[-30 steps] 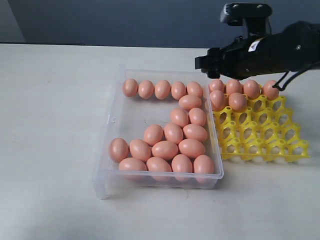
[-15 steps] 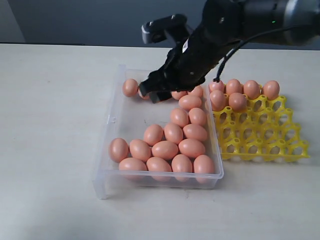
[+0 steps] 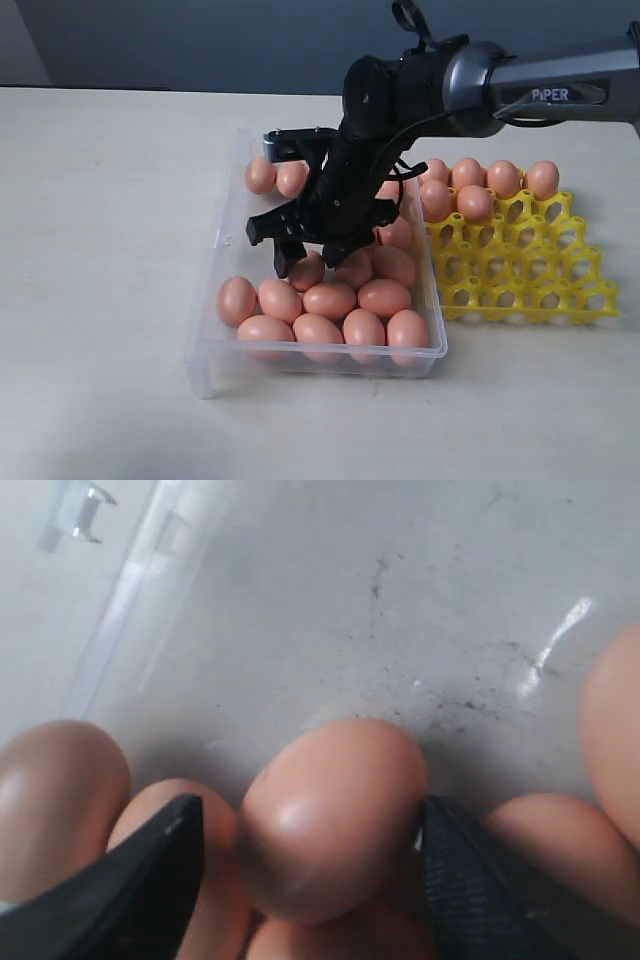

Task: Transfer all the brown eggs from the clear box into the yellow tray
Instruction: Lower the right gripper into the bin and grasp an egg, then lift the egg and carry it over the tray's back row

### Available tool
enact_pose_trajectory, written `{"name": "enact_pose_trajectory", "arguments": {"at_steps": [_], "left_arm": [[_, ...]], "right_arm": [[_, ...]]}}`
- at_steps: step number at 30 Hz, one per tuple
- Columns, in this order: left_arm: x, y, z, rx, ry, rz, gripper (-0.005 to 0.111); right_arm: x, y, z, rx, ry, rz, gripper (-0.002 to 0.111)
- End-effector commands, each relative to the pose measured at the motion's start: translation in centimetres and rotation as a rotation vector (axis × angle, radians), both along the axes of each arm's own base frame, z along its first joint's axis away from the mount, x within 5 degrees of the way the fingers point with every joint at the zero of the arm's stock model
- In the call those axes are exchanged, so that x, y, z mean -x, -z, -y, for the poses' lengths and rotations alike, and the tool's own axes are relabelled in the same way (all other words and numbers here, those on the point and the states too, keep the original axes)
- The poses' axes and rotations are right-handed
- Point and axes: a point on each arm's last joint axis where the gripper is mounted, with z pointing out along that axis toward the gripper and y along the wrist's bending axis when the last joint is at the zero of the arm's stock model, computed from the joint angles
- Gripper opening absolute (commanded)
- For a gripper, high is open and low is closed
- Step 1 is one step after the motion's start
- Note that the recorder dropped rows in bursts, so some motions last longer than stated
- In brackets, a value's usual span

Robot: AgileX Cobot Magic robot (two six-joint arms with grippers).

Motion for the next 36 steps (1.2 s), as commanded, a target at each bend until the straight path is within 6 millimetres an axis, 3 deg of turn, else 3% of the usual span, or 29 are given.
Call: {"name": "enact_pose_trajectory", "arguments": {"at_steps": [1,9,11,14,16,19,23,24,28,32,36], "left_arm": [[0.0,0.1,0.0,0.002,0.003,0.006,0.012],[0.0,0.1,0.0,0.002,0.003,0.006,0.012],[0.0,0.1,0.0,0.002,0.003,0.006,0.012],[0.0,0.1,0.0,0.002,0.003,0.006,0.012],[0.0,0.1,0.0,0.002,0.003,0.006,0.012],[0.0,0.1,0.0,0.002,0.003,0.006,0.012],[0.0,0.1,0.0,0.002,0.003,0.006,0.012],[0.0,0.1,0.0,0.002,0.003,0.006,0.012],[0.0,0.1,0.0,0.002,0.003,0.006,0.012],[0.0,0.1,0.0,0.002,0.003,0.006,0.012],[0.0,0.1,0.0,0.002,0.003,0.006,0.012]], "right_arm": [[-0.4,0.7,-0.2,-0.012,0.018,0.003,0.060],[-1.0,0.5,-0.4,-0.036,0.032,0.065,0.013],[-1.6,-1.4,-0.6,-0.089,0.055,0.171,0.000],[-2.1,-6.3,-0.3,-0.190,0.099,0.382,-0.001],[-1.7,-10.0,0.9,-0.249,0.151,0.542,-0.001],[-0.3,-11.9,3.0,-0.271,0.208,0.649,-0.001],[1.5,-11.3,8.2,-0.297,0.347,0.714,-0.001],[2.2,-10.3,10.3,-0.291,0.391,0.738,-0.001],[3.6,-8.2,14.9,-0.271,0.498,0.795,-0.001],[4.2,-6.1,18.2,-0.234,0.584,0.830,-0.001],[3.6,-5.1,20.1,-0.175,0.618,0.829,-0.001]]}}
